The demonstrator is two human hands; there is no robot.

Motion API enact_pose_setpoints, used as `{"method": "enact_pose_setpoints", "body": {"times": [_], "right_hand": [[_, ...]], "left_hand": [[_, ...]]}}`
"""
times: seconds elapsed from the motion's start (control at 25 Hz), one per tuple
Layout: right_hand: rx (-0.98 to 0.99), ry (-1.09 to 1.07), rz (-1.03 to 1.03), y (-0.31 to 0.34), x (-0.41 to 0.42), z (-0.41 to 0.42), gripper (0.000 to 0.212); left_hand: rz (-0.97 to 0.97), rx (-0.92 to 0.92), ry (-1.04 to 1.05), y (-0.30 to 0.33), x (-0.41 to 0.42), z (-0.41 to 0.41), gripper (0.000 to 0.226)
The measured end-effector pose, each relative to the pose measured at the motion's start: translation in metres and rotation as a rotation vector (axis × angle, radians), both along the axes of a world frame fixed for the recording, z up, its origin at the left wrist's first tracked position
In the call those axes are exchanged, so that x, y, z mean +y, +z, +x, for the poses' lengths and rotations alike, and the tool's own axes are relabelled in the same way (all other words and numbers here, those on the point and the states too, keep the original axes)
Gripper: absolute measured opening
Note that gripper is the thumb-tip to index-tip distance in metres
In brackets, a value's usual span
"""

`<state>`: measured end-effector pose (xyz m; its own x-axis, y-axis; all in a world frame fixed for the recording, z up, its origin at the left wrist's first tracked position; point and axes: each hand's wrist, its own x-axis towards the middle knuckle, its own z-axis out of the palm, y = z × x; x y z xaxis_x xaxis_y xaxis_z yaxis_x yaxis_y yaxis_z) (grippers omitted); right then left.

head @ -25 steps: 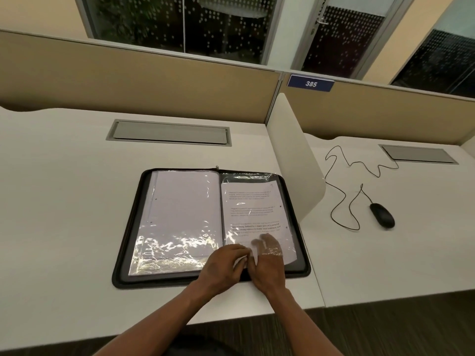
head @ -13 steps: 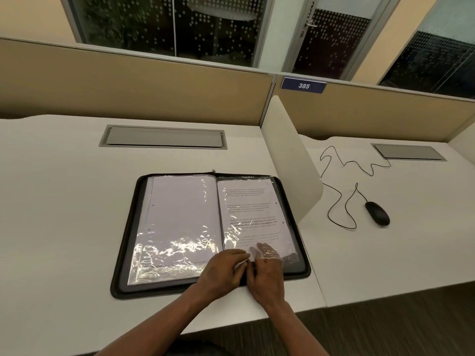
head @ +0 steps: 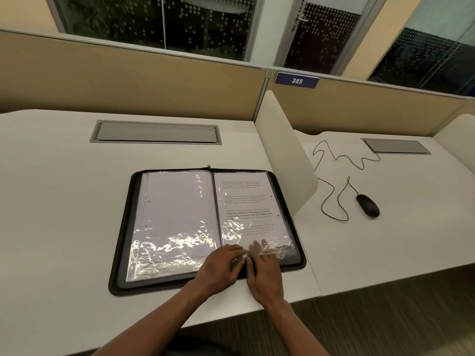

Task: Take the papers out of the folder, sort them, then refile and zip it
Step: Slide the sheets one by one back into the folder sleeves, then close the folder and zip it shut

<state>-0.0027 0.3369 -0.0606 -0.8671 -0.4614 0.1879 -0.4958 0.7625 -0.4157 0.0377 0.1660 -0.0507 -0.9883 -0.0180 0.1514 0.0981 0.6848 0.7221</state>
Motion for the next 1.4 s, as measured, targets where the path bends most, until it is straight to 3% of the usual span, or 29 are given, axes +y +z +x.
{"method": "enact_pose_setpoints", "body": {"times": [0.16,0.32,0.44,0.6,0.68,0.92,1.16,1.4], "right_hand": [[0.049,-0.307,-0.319,0.032,0.006,-0.001,0.025],[0.039,-0.632,-0.366,0.047,0.025,-0.029,0.013],[-0.025,-0.732,-0.284,0.042,0.037,-0.052,0.041],[-0.393,-0.691,-0.111,0.034,0.037,-0.072,0.074],[-0.447,-0.647,-0.021,0.029,0.033,-0.076,0.078],[-0.349,-0.632,0.023,0.023,0.021,-0.069,0.075],[-0.371,-0.629,0.080,0.038,0.024,-0.074,0.065],[-0.485,-0.711,0.137,0.053,0.021,-0.081,0.074]], "left_hand": [[0.081,0.033,0.114,-0.003,-0.017,0.004,0.037],[0.065,0.116,0.456,-0.001,-0.079,0.016,0.032],[-0.050,0.006,0.706,0.003,-0.134,0.028,0.040],[-0.060,-0.341,0.898,0.006,-0.164,0.044,0.045],[0.008,-0.399,0.915,0.012,-0.163,0.045,0.044],[0.173,-0.394,0.957,0.028,-0.173,0.039,0.054],[0.348,-0.244,1.014,0.066,-0.195,0.041,0.044],[0.410,-0.287,0.811,0.125,-0.236,0.029,0.051]]}}
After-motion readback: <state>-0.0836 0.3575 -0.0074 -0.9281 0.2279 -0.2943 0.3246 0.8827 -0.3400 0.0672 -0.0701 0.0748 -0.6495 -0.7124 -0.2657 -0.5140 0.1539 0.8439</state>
